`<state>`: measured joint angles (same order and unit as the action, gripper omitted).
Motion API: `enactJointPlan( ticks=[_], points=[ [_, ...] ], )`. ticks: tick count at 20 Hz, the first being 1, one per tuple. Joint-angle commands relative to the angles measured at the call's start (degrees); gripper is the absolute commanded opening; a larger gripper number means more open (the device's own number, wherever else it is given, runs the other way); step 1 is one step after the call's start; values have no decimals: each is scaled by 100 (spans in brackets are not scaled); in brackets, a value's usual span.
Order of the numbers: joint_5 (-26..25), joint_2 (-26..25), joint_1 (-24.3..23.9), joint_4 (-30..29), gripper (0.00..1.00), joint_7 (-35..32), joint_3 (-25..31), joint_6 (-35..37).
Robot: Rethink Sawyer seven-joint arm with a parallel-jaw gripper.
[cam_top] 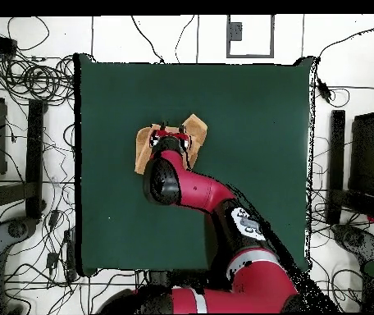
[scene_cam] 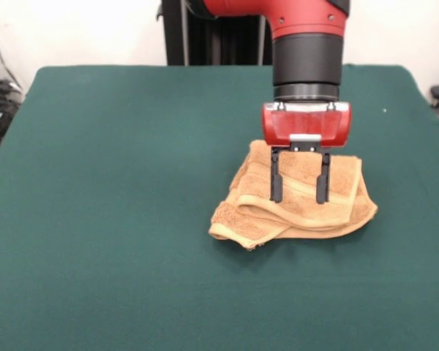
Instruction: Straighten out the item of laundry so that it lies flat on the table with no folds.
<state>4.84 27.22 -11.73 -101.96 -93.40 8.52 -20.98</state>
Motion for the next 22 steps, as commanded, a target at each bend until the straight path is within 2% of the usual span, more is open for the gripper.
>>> enactJointPlan(
  ticks=[1,22],
  points=[
    [-148,-232,102,176,100,-1033,313,111],
    [-302,-262,85,227,100,-1047,335,94]
  ],
)
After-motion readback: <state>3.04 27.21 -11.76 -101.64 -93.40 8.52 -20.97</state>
